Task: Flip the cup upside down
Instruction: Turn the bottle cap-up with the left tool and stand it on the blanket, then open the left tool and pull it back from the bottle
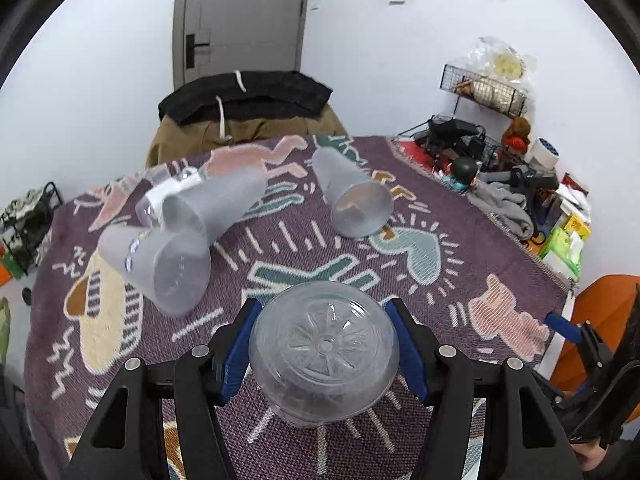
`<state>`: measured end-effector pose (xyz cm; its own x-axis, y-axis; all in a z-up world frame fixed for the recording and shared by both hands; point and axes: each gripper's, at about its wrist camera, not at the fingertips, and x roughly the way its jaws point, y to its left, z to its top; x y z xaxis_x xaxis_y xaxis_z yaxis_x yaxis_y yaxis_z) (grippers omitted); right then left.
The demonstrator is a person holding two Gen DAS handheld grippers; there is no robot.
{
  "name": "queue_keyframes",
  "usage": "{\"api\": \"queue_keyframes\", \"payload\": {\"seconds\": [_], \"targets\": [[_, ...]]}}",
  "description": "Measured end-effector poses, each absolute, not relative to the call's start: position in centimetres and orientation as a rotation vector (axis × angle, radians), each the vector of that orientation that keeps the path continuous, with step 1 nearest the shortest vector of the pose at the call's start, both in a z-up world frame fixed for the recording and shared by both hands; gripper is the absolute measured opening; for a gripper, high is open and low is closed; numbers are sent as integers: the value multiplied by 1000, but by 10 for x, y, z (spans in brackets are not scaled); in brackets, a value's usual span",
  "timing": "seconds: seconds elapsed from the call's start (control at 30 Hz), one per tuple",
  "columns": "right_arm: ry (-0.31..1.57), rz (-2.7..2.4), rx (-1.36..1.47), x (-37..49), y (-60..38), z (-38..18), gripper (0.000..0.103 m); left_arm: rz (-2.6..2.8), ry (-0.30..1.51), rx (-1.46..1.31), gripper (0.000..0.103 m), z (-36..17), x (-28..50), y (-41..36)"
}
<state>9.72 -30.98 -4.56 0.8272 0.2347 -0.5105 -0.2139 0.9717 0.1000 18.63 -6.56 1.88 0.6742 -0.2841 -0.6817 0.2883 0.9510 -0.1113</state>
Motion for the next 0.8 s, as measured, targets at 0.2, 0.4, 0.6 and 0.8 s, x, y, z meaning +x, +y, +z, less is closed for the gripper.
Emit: {"api": "queue_keyframes", "payload": {"seconds": [0.2, 0.4, 0.6, 0.8], "targets": [[563, 245, 41, 100, -310, -50, 102, -317, 759, 42, 69, 12, 182, -74], [559, 253, 42, 99, -309, -49, 102, -302, 741, 47, 85, 15, 177, -71], [565, 270, 61, 100, -309, -44, 102, -283, 680, 44, 99, 27, 161, -63], [555, 288, 85, 98, -309, -33, 102, -262, 629, 30, 101, 34, 143, -55]]}}
